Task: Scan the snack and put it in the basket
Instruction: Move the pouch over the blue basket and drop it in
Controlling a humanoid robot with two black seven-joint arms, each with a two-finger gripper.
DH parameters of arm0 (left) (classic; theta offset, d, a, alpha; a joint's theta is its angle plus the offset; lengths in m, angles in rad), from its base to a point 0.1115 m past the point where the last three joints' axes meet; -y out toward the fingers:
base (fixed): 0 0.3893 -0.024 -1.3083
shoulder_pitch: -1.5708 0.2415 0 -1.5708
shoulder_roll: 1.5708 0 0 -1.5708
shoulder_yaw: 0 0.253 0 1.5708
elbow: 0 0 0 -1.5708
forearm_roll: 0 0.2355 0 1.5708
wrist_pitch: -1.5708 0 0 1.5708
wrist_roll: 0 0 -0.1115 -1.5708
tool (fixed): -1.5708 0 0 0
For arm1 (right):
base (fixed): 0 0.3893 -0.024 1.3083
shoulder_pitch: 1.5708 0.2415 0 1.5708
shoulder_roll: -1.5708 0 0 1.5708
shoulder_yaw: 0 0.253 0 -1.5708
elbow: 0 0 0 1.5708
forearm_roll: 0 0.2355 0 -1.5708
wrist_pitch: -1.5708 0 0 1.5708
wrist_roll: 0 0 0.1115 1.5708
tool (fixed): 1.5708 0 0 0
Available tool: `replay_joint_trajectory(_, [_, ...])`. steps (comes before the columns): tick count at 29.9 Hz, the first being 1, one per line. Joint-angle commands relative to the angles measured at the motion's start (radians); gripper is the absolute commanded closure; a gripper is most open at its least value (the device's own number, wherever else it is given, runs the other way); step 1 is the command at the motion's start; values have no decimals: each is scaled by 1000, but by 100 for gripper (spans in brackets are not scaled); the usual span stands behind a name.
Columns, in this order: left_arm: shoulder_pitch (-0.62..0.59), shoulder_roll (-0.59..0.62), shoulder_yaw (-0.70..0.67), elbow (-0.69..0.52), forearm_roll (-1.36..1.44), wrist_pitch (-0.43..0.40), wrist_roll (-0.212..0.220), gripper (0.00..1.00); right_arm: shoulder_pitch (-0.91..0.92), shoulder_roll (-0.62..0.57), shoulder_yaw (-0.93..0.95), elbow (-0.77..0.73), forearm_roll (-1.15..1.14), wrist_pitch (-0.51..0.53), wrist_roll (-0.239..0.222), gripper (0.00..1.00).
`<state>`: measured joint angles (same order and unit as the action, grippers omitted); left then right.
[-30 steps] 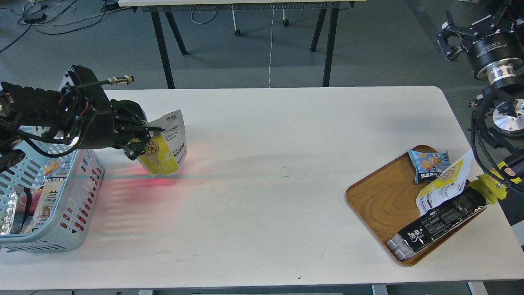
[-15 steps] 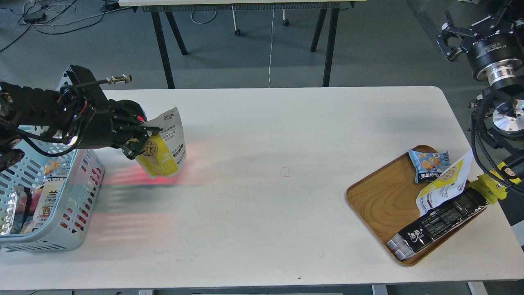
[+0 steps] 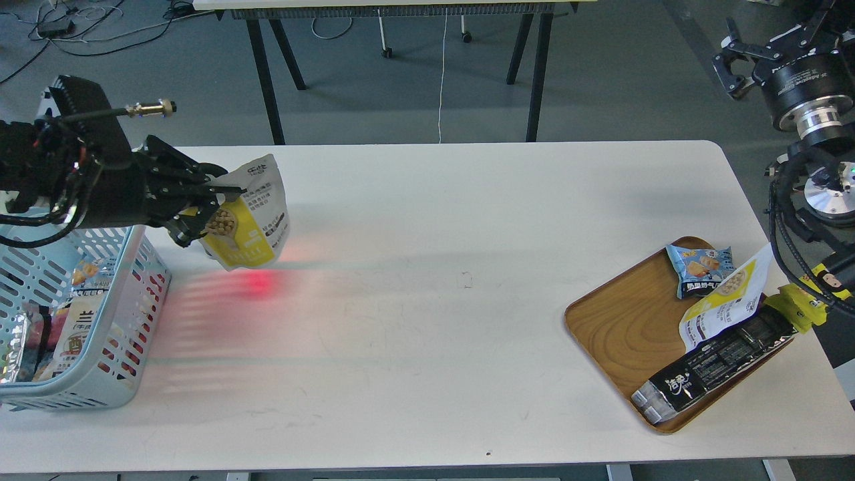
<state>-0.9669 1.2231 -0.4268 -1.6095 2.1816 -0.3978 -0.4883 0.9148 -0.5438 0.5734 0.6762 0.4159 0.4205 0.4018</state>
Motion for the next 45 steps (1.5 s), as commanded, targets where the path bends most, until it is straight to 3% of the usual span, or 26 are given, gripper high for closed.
replay_joint_trajectory(1, [1,93,-50,-6,-2,0,0,100,-2,-11,5,0,1,3,0,1])
replay_joint_trajectory(8, [1,240,-47,37,-131,65,0,100,-4,-11,5,0,0,3,0,1])
replay_joint_trajectory(19, [2,335,5,125,-134,89,0,100,-4,-13,5,0,0,4,0,1])
replay_joint_trajectory(29, [2,392,299,148,-134,353,0,99,-7,-13,5,0,0,4,0,1])
replay_joint_trajectory(32, [2,394,316,148,-134,361,0,89,-7,-13,5,0,-2,4,0,1])
replay_joint_trajectory(37, [2,388,315,146,-225,356,0,64,-4,-11,3,0,-2,4,0,1])
replay_joint_trajectory(41, [-1,375,306,146,-570,353,0,18,-4,-11,3,0,-2,4,0,1])
replay_joint_trajectory(44, [-9,349,298,146,-933,341,0,2,-2,-11,3,0,-2,4,0,1])
replay_joint_trajectory(45, [-12,336,295,146,-1023,330,0,1,-2,-13,3,2,-3,4,0,1])
